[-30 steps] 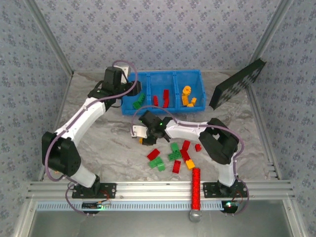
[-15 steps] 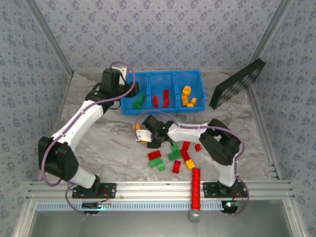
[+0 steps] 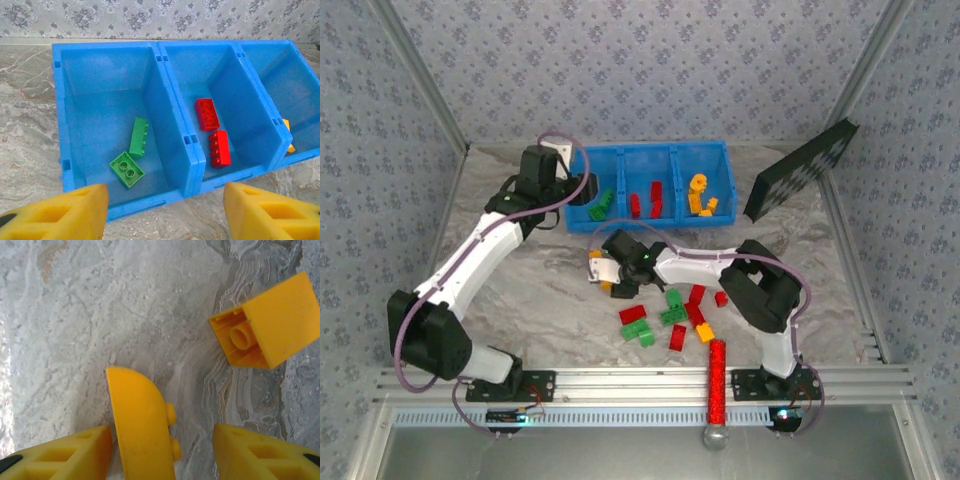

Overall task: Sort the legos into containers by color
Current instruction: Pick up the lego from the center of the table.

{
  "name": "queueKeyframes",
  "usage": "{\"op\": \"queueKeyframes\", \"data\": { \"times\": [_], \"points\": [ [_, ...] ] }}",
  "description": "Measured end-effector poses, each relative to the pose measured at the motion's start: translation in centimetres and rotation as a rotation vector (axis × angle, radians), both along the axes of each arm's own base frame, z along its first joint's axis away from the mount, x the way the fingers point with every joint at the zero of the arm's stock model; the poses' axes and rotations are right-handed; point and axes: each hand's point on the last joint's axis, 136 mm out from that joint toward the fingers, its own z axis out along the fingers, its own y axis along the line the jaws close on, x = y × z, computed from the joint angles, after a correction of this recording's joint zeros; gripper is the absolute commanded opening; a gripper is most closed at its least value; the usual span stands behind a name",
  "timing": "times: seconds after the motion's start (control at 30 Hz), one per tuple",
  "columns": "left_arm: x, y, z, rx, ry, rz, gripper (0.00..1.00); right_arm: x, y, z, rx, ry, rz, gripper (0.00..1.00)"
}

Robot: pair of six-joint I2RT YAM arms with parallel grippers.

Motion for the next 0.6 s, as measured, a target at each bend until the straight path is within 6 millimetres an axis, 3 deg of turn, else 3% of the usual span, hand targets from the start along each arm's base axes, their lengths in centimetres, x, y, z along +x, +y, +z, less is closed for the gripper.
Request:
{"op": "queueKeyframes", "data": {
  "times": [0.17,0.33,0.4,0.6],
  "points": [
    [-0.7,0.4,0.4,0.008,-0.007,0.003,0.63,0.0,0.5,-0.6,-0.012,0.002,0.015,0.48],
    [-1.4,0.9,0.5,0.016,-0.001,0.010,0.63,-0.3,0.6,-0.8,-0.022,0.005,0.031,0.24],
    [-1.9,1.1,0.6,0.022,-0.001,0.010,0.63,-0.2,0.6,-0.8,-0.023,0.001,0.027,0.19],
    [-5.2,2.8,0.5,0.065,0.019,0.002,0.64,0.8,-0.5,0.1,0.014,0.032,-0.030,0.14]
  ]
}}
